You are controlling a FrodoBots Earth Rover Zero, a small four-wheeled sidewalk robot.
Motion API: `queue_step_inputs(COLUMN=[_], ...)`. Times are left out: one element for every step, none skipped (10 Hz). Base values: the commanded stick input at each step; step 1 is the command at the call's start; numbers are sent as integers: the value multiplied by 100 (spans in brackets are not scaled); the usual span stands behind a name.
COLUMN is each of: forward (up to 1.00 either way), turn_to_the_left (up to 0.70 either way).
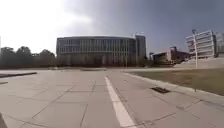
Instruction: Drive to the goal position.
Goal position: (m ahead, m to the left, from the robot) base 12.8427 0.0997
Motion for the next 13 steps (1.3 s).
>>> queue_step_inputs(forward=[70,70,70,70,70,70,70,70,70,70,70,70,70], turn_to_the_left=[0,0,0,0,0,0,0,0,0,0,0,0,0])
